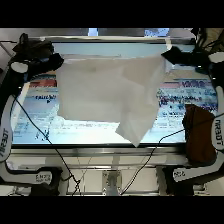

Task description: Fold the shirts.

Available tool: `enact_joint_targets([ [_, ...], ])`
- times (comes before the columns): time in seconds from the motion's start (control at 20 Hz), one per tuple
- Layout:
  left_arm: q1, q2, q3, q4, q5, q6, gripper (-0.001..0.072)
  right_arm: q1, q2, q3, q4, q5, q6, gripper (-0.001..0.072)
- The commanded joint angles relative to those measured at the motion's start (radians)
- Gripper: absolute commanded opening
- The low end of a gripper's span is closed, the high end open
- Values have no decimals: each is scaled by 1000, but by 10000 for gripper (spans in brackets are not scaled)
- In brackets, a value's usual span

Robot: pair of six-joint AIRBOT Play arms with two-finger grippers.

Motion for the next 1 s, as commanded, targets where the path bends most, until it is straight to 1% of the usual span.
enact_joint_targets([
  [0.0,-11,-105,126,54,-14,2,11,40,-82,1,-28,-5,-1,23],
  [0.05,-11,-105,138,82,-47,-5,11,40,-80,1,-30,54,-1,23],
  [0.15,-11,-106,141,158,-145,-67,12,51,-79,1,-43,235,1,23],
  [0.2,-11,-108,141,229,-206,-116,12,67,-79,1,-65,326,5,24],
  [0.25,-11,-108,140,301,-263,-166,12,84,-79,0,-88,383,10,24],
  [0.3,-11,-108,140,357,-307,-198,13,107,-79,1,-126,408,31,24],
  [0.4,-11,-108,140,437,-348,-246,13,151,-80,0,-202,400,55,24],
  [0.6,-11,-108,140,533,-325,-314,13,203,-100,-9,-270,371,91,23],
  [0.7,-11,-109,140,586,-323,-328,13,201,-115,-16,-286,370,110,23],
  [0.85,-11,-118,140,665,-332,-364,13,200,-120,-43,-352,359,138,23],
  [0.95,-11,-142,140,664,-347,-365,14,199,-120,-58,-379,355,143,24],
])
